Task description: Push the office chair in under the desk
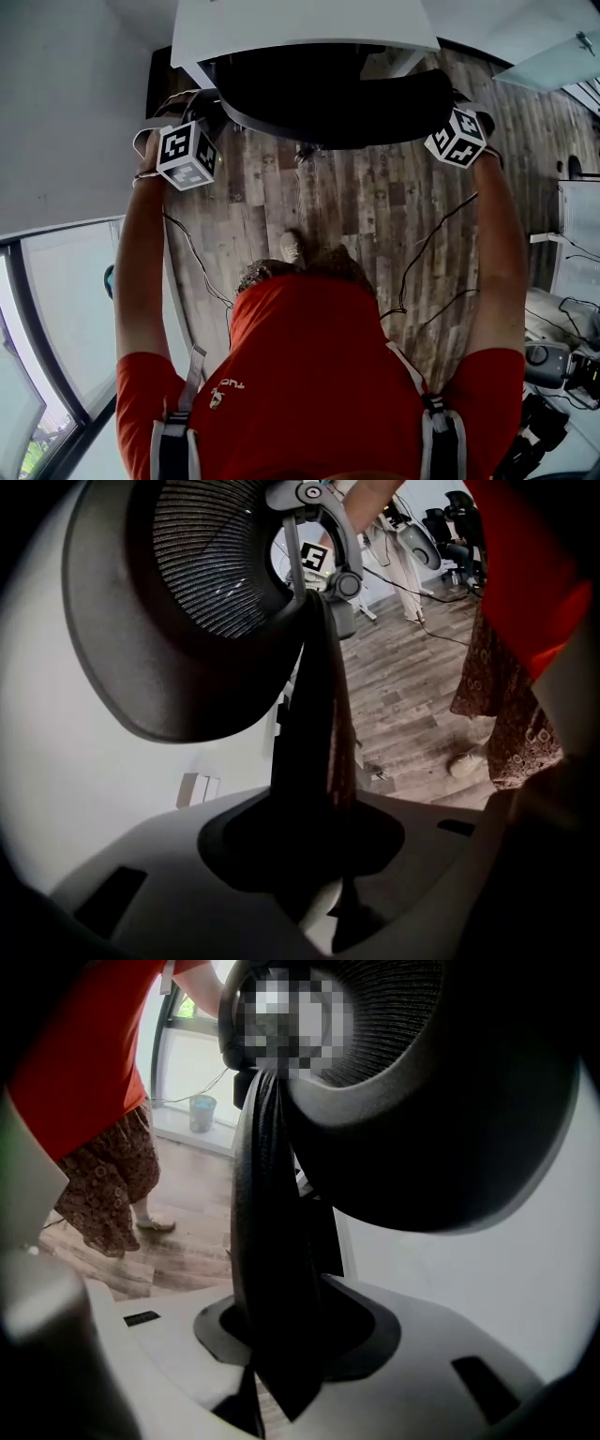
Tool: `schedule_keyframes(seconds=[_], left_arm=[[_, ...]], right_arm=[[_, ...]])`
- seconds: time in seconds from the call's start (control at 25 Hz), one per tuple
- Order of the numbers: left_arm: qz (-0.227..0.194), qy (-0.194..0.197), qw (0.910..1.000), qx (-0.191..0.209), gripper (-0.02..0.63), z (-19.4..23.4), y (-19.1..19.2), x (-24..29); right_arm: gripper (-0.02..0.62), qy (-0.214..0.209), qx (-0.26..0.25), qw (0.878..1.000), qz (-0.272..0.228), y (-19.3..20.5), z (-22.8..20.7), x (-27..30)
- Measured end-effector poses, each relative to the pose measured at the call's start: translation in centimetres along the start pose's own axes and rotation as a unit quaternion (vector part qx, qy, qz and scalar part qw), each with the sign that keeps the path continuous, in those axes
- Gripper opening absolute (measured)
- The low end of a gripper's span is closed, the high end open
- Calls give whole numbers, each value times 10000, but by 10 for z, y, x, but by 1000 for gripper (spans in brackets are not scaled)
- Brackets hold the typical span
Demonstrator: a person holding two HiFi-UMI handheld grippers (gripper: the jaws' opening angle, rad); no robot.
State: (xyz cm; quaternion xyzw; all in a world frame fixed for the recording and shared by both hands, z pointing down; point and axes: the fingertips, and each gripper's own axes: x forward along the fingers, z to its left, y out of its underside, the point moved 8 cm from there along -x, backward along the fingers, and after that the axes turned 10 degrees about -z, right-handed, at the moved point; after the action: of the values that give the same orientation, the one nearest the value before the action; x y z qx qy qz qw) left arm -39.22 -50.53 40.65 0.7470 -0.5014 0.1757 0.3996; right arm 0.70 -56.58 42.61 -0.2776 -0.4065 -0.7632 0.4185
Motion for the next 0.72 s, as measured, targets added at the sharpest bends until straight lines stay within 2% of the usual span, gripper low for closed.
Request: schedule_keyframes(seconds=[0.32,0.72], left_arm=[[83,-43,9999,-39,127,36,14,20],[301,-148,9990,-287,142,64,29,32]], right_arm=[[140,-20,-86,9999,-88,1,-46,22],[137,-148,-232,9993,-235,1,-78,41]])
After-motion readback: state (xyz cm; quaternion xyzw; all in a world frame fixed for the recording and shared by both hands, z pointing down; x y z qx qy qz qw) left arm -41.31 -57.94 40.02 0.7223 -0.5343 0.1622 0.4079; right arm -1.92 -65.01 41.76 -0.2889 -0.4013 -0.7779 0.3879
